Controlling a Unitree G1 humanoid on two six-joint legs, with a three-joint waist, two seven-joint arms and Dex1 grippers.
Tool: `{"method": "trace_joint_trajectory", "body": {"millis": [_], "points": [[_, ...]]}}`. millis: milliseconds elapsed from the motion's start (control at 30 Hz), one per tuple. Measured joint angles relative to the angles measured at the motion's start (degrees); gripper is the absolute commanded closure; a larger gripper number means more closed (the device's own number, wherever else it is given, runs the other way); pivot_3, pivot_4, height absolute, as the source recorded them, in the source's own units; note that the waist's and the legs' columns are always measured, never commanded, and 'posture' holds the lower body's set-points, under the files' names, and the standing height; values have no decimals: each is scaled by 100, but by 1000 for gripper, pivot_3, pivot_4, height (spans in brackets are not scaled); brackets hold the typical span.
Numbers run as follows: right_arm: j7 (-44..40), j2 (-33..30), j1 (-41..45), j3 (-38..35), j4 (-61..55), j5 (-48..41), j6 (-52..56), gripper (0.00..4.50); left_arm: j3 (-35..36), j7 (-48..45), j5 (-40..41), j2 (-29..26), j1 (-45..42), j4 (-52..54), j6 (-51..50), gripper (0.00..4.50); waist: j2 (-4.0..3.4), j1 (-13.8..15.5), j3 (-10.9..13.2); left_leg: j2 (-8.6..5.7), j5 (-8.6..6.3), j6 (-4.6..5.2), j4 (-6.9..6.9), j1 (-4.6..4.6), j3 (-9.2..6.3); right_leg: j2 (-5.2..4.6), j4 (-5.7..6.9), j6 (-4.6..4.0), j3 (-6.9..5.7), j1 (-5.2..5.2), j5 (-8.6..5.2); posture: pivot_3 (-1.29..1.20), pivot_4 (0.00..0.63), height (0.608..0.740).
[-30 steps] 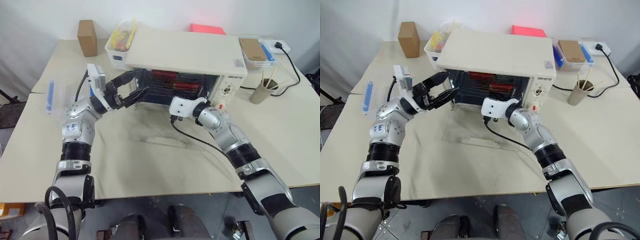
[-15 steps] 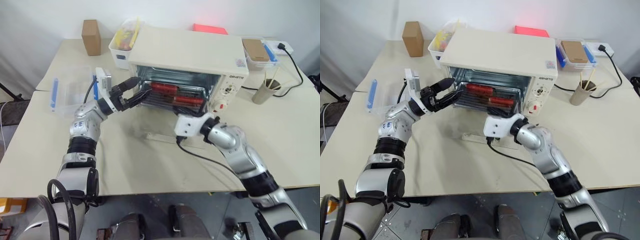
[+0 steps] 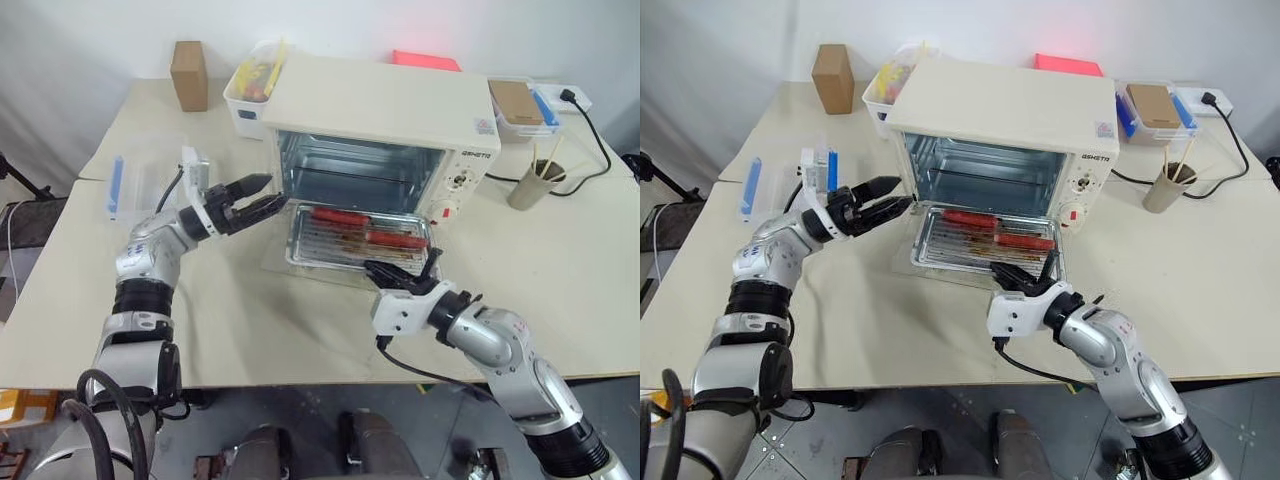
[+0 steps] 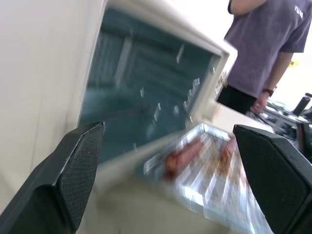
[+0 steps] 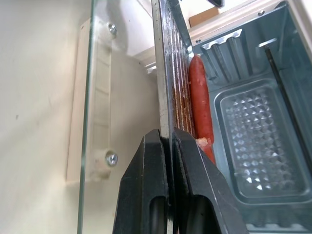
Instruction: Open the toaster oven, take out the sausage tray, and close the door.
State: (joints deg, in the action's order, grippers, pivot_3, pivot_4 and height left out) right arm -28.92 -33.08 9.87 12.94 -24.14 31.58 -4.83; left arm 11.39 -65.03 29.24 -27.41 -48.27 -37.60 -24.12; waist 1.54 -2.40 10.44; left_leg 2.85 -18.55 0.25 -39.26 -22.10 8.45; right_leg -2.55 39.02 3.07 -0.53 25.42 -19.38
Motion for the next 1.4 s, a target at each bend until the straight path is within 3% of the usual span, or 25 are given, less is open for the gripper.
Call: {"method": "trace_joint_trajectory", "body": {"millis": [333, 500, 600, 833, 1133, 1300, 1400], "points": [[166, -73, 262, 6, 229, 120, -650, 4320, 361, 679, 1151, -678, 210, 1176, -3947, 0, 0, 31, 0, -3, 0, 0, -3, 2, -5, -5, 9, -1, 0, -1, -1, 0, 150, 740], [164, -26, 731, 108, 625, 120, -899, 4320, 447, 1231, 1606, -583, 249, 1481, -5895, 0, 0, 15, 0, -3, 0, 0, -8, 3, -4, -5, 21, -2, 3, -1, -1, 0, 150, 740], [159, -13, 930, 223, 753, 120, -1038, 4320, 805, 1596, 1795, -233, 247, 1517, -6460, 0, 0, 21, 0, -2, 0, -1, -12, 4, -9, -5, 45, -3, 0, 0, -2, 0, 150, 740], [130, 43, 1096, 314, 934, 116, -1156, 4328, 1080, 2361, 1823, 355, 334, 1893, -6797, 1702, 0, 12, 0, -2, 0, -2, -20, 4, -8, -5, 50, -3, 1, 0, -2, 0, 150, 740], [-60, 54, 1095, 372, 1038, 41, -1150, 4328, 1389, 2931, 1823, 499, 310, 1515, -6849, 4309, 0, 17, 0, -3, 1, -2, -28, 3, -8, -5, 49, -3, 1, 0, -2, 0, 150, 740], [-103, 93, 1088, 369, 1069, -249, -1134, 4328, 1526, 3033, 1926, 449, 121, 1136, -6850, 4409, 0, 11, 0, -3, 0, -2, -30, 4, -7, -5, 50, -3, 1, 0, -2, 0, 150, 740], [-243, 90, 979, 299, 1050, -547, -1072, 3407, 1187, 3043, 2256, 141, 110, 698, -6832, 4500, 1, 5, 0, -2, 0, -3, -31, 5, -8, -5, 51, -3, 1, 0, -2, 0, 150, 740]]}}
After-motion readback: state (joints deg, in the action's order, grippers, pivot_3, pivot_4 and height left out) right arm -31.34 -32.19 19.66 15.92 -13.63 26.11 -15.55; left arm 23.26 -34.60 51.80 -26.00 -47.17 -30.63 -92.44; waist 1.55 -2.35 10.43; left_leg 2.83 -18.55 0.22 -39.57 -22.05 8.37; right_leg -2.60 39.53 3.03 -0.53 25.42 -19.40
